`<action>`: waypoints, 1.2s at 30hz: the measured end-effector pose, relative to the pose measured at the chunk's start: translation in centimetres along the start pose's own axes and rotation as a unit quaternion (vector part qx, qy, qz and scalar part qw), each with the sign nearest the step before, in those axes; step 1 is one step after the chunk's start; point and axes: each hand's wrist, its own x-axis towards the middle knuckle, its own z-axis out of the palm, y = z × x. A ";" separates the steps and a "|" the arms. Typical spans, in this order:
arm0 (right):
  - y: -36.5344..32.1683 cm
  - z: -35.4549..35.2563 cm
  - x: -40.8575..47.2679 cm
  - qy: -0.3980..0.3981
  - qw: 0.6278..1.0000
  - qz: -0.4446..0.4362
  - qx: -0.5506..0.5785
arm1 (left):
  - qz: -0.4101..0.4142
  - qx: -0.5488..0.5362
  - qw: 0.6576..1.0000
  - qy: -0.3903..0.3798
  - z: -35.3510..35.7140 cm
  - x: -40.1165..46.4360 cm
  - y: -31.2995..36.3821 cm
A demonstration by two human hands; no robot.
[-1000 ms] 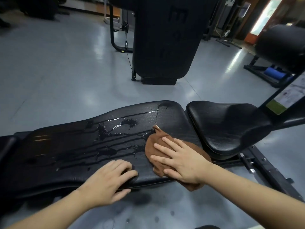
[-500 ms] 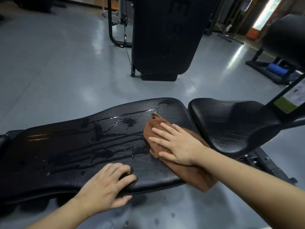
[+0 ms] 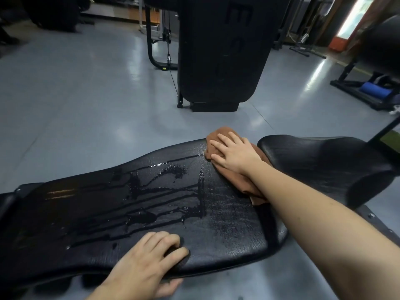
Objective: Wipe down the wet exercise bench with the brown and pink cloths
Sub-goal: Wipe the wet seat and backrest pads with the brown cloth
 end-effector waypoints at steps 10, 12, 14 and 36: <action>-2.3 -1.4 -2.6 -0.053 0.996 -0.064 -0.044 | 0.002 0.004 1.000 0.002 0.0 0.1 0.0; -3.7 -1.5 -5.0 -0.055 0.989 -0.125 -0.054 | 0.002 0.008 1.000 0.003 0.0 0.0 -0.1; -5.0 -0.8 -7.6 -0.045 0.981 -0.180 -0.052 | 0.001 0.013 1.000 0.003 -0.2 0.0 -0.1; -5.8 -0.3 -3.4 -0.016 0.995 -0.100 -0.017 | -0.006 -0.004 1.000 -0.004 -0.4 0.2 0.1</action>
